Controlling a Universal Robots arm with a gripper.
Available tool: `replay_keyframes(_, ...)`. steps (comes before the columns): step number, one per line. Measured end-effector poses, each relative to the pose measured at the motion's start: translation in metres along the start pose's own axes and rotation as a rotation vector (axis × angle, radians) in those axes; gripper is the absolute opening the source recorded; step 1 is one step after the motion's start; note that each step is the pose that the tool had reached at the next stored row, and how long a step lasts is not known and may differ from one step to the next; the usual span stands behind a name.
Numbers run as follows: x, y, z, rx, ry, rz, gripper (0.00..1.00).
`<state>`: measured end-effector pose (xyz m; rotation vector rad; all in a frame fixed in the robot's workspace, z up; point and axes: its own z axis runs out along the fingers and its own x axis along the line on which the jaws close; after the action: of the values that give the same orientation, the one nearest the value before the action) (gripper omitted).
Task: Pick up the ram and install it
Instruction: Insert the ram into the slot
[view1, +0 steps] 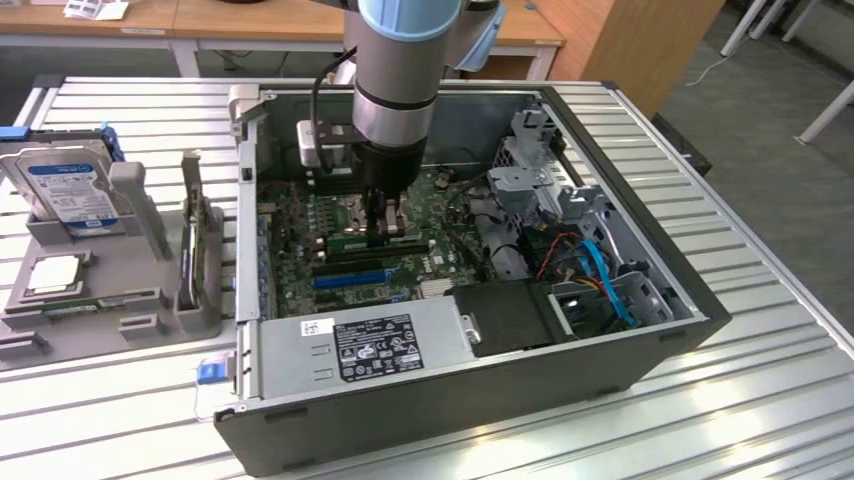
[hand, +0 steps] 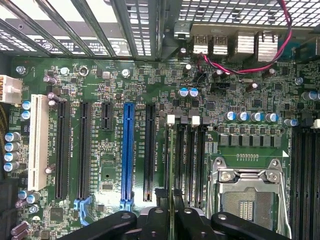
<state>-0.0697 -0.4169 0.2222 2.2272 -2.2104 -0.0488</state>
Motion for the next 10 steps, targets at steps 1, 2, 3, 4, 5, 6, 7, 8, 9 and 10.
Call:
replay_keyframes(1, -0.0003, 0.0001, -0.0001, -0.0002, 0.0004, 0.0, 0.14)
replay_keyframes(2, -0.0003, 0.0001, -0.0001, -0.0002, 0.0003, 0.0, 0.14)
replay_keyframes(3, -0.0003, 0.0001, -0.0001, -0.0001, 0.0003, 0.0, 0.14)
replay_keyframes(4, -0.0003, 0.0003, -0.0001, -0.0001, 0.0003, 0.0, 0.14)
replay_keyframes(5, -0.0003, 0.0006, -0.0001, -0.0001, 0.0003, 0.001, 0.14)
replay_keyframes(6, -0.0004, 0.0008, -0.0001, -0.0001, 0.0002, 0.001, 0.14)
replay_keyframes(7, -0.0004, 0.0008, -0.0001, -0.0001, 0.0002, 0.0, 0.14)
replay_keyframes(8, -0.0003, 0.0008, -0.0001, -0.0002, 0.0003, 0.0, 0.14)
replay_keyframes(9, -0.0003, 0.0008, -0.0001, -0.0002, 0.0002, 0.0, 0.14)
replay_keyframes(10, -0.0003, 0.0009, 0.0, -0.0002, 0.0004, 0.0, 0.14)
